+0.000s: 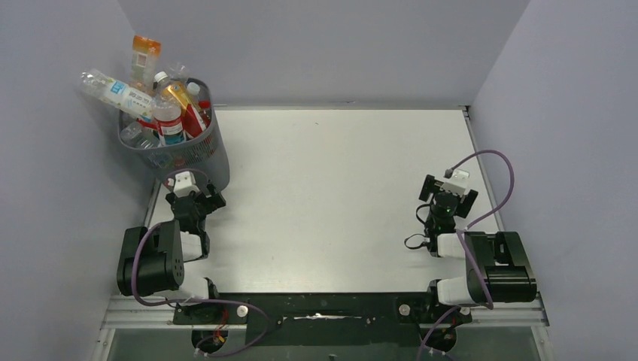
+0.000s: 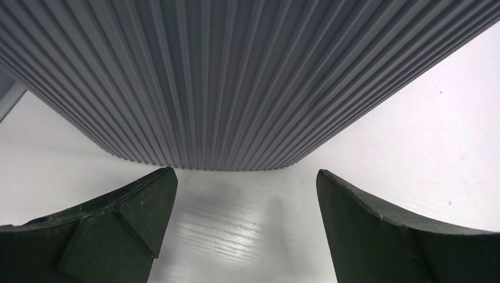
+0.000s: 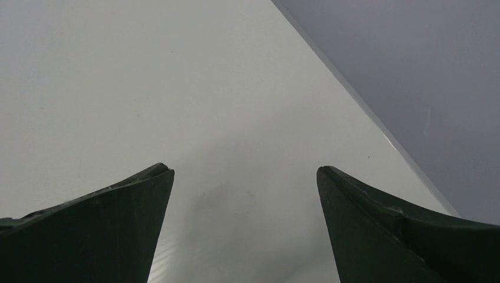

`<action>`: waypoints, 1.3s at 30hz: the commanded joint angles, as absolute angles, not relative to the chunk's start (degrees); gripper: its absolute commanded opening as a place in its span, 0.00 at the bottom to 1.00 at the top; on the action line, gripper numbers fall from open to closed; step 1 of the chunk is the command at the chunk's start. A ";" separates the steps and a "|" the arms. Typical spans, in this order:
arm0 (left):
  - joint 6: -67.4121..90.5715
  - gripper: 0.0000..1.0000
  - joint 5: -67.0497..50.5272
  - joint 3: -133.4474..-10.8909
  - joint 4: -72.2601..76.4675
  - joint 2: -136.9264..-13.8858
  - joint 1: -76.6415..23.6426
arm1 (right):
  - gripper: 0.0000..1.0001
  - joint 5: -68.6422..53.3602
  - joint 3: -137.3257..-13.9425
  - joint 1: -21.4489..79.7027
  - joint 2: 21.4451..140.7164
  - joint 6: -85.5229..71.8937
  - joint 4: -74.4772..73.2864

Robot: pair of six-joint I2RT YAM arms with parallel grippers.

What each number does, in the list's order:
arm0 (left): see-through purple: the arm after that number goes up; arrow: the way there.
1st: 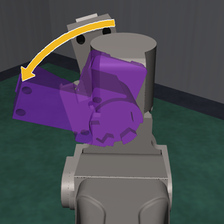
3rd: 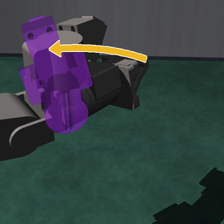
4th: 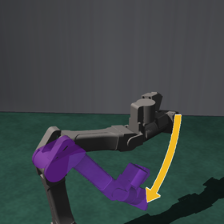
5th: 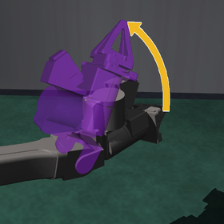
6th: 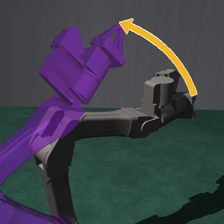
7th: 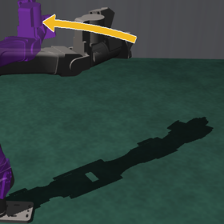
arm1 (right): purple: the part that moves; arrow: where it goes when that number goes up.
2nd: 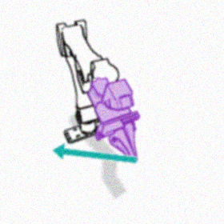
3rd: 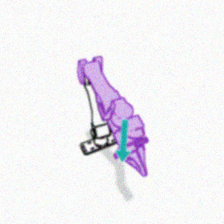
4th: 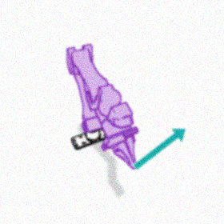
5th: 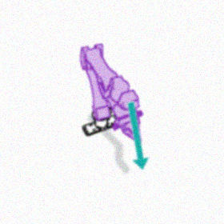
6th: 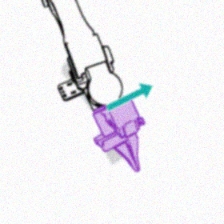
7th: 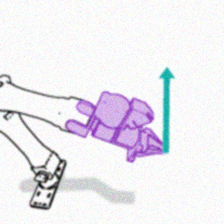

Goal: Put the plastic bottles in the bin
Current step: Reset both arms

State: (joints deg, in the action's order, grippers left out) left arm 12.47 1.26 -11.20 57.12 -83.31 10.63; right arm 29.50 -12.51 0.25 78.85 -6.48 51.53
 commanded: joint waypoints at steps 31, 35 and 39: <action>5.47 0.89 -0.48 -12.11 73.31 -91.77 5.36 | 0.98 18.88 -11.68 -3.74 87.98 -2.78 72.07; 5.21 0.89 0.65 -12.39 72.68 -91.63 4.75 | 0.98 18.77 -11.78 -3.80 87.98 -2.85 71.83; 5.19 0.89 0.71 -12.37 72.69 -91.57 4.69 | 0.98 18.81 -11.78 -3.82 88.02 -2.85 71.77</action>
